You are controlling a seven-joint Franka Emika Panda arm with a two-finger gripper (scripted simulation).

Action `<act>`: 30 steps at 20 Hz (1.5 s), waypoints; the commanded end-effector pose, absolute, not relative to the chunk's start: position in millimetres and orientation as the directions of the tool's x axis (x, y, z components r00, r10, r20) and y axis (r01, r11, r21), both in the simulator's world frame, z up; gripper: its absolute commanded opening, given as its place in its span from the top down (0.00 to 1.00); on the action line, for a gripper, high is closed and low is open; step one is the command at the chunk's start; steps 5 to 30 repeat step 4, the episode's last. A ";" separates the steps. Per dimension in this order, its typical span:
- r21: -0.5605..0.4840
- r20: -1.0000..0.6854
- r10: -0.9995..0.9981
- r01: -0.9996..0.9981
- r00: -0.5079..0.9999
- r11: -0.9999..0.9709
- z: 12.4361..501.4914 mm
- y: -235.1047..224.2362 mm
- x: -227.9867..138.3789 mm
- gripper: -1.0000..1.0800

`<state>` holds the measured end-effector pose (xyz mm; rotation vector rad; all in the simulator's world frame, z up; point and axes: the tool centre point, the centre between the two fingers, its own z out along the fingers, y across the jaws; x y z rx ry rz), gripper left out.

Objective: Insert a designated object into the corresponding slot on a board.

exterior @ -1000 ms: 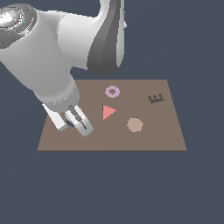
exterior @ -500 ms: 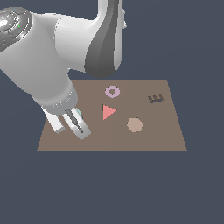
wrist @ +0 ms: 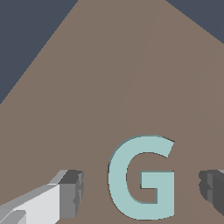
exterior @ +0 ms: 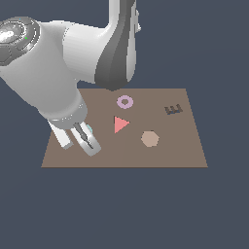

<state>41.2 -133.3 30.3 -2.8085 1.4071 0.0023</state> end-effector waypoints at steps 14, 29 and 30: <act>0.000 -0.001 -0.801 -0.801 0.599 -0.599 30.4 -133.3 41.3 0.04; 0.000 -0.001 -0.801 -0.801 0.599 -0.599 30.4 -133.3 41.3 0.04; 0.000 -0.001 -0.801 -0.801 0.599 -0.599 30.4 -133.3 41.3 0.04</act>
